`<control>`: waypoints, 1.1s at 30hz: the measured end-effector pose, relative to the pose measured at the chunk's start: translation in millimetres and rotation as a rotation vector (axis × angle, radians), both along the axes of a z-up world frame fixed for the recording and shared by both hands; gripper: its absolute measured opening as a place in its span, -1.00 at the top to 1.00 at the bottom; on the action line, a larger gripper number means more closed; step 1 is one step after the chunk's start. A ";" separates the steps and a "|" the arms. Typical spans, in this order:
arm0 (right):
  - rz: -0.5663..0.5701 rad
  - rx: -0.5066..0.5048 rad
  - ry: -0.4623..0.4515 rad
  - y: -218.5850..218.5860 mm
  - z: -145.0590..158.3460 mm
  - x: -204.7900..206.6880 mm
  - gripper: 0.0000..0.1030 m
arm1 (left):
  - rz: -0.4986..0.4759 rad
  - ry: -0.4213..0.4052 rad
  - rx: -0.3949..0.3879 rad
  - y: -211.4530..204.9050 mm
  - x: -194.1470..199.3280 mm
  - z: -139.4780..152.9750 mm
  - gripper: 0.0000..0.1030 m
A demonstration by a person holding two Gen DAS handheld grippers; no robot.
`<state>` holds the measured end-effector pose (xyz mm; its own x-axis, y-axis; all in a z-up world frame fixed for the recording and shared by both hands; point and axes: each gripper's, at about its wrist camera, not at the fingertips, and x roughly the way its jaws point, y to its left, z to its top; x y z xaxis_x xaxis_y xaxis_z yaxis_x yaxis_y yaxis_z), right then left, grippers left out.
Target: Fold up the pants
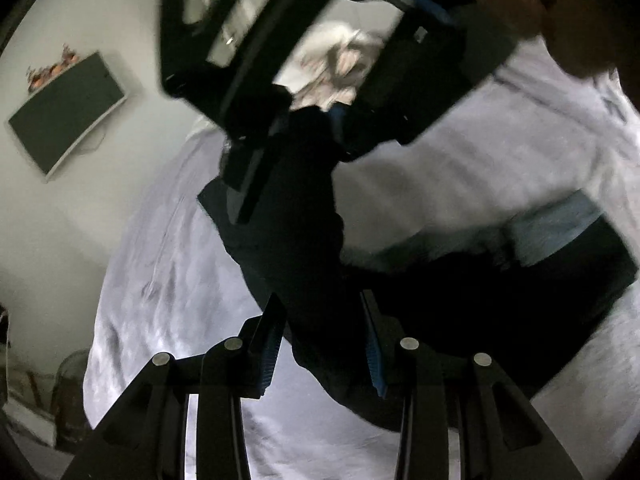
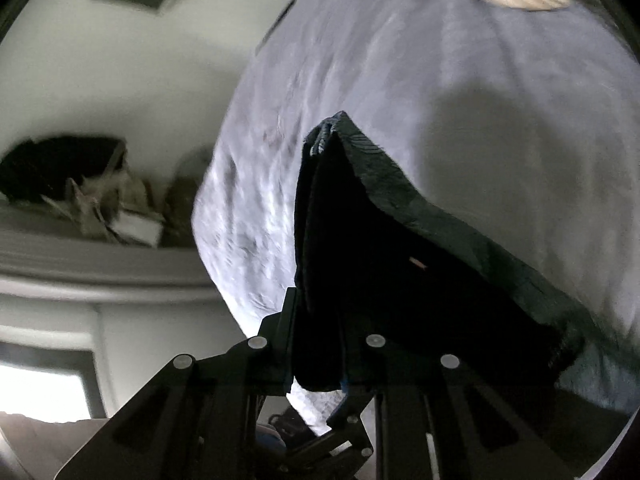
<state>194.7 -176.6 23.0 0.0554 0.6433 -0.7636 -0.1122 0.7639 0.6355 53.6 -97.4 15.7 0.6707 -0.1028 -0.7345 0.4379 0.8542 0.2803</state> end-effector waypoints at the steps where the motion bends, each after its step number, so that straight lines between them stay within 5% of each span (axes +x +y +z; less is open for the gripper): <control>1: -0.025 0.016 -0.012 -12.9 5.6 -6.2 0.66 | -0.016 -0.007 -0.006 -6.6 -2.4 3.9 0.26; 8: -0.226 0.076 -0.084 -124.9 37.9 -61.3 0.66 | -0.172 -0.009 -0.055 -91.7 -26.6 29.1 0.26; 14: -0.423 0.133 -0.096 -222.9 26.5 -118.8 0.66 | -0.298 0.015 -0.046 -172.1 -58.7 20.5 0.26; 21: -0.579 0.125 -0.061 -297.9 -20.9 -187.6 0.66 | -0.436 0.077 0.016 -250.8 -100.5 -24.9 0.26; 31: -0.656 0.040 0.099 -331.5 -118.3 -213.0 0.66 | -0.498 0.160 0.143 -277.9 -120.4 -94.9 0.25; 33: -0.658 0.029 0.106 -332.6 -123.6 -215.8 0.63 | -0.515 0.176 0.151 -275.0 -121.9 -96.3 0.10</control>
<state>-21.1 -509.2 -100.6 0.3689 0.5217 -0.7693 0.4360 0.6338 0.6389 -68.3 -372.4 -80.6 0.4273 -0.2695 -0.8630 0.8391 0.4736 0.2676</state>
